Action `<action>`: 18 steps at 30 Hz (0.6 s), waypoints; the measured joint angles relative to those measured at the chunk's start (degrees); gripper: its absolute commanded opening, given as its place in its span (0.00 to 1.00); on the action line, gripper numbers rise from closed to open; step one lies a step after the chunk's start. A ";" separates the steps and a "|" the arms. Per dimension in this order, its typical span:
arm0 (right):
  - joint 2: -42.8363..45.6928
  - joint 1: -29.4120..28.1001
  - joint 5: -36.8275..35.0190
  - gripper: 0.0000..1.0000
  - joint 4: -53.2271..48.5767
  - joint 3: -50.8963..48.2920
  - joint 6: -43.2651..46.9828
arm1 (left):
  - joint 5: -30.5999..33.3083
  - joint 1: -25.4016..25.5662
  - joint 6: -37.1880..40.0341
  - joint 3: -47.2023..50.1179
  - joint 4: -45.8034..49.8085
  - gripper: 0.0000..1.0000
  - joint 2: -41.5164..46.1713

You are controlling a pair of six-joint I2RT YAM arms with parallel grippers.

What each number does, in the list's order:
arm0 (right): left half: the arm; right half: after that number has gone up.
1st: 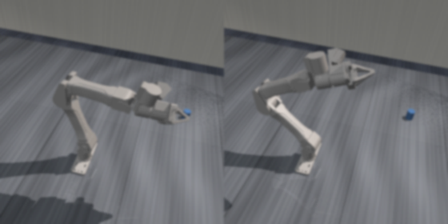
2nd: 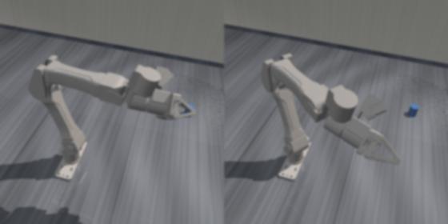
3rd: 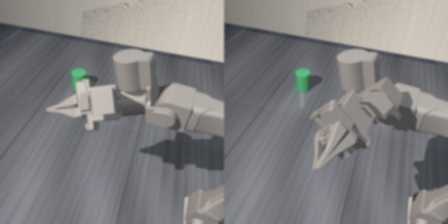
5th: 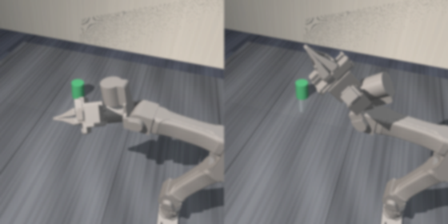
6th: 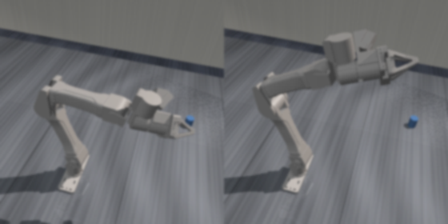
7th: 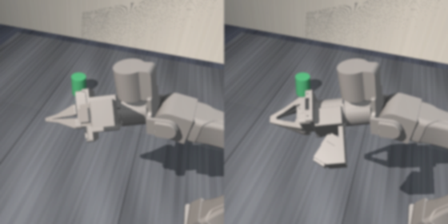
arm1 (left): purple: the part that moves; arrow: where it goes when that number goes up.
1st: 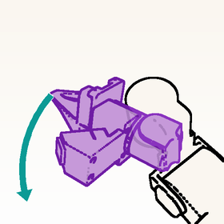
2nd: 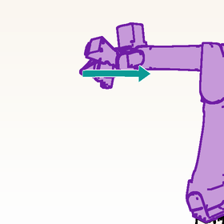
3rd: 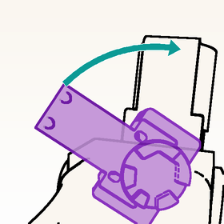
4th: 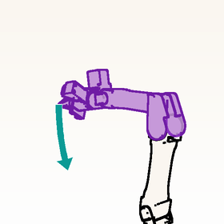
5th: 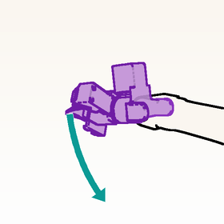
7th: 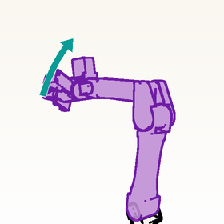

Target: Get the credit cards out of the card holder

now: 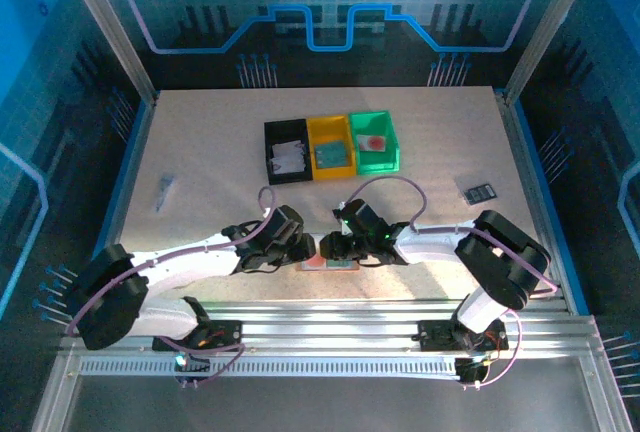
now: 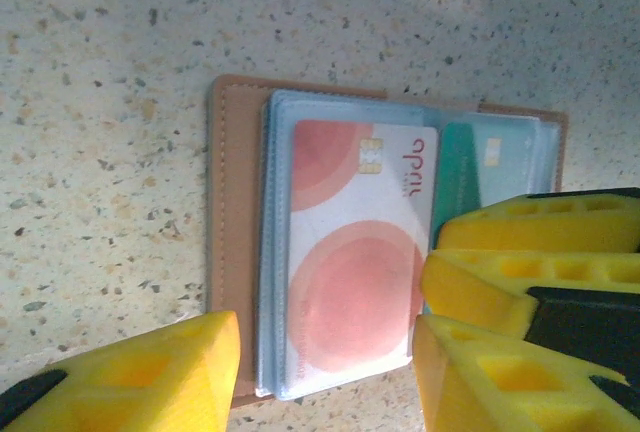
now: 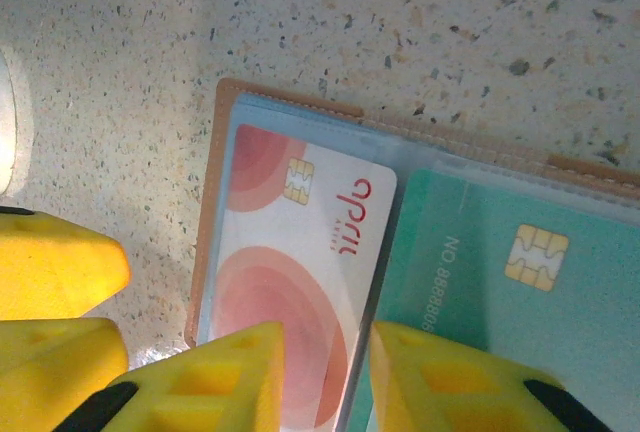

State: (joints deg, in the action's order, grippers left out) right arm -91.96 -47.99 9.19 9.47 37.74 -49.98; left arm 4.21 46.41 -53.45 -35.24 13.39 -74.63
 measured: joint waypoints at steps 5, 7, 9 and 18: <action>0.00 0.00 0.00 0.27 -0.02 0.00 0.02 | 0.02 0.00 0.92 0.72 1.55 0.44 -0.24; 0.00 0.00 0.00 0.27 -0.02 0.00 0.00 | 0.04 0.00 1.09 0.70 2.08 0.44 -0.94; 0.00 0.00 0.02 0.27 -0.02 0.00 0.02 | 0.17 0.00 1.14 0.72 2.91 0.44 -1.81; 0.00 -0.02 0.22 0.27 -0.02 0.00 0.04 | 1.14 0.00 1.55 0.57 4.37 0.39 -4.87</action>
State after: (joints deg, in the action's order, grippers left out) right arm -91.96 -48.01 9.41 9.45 37.74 -49.93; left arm 5.34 46.41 -51.90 -34.68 17.76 -79.50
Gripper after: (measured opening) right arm 0.267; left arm 0.388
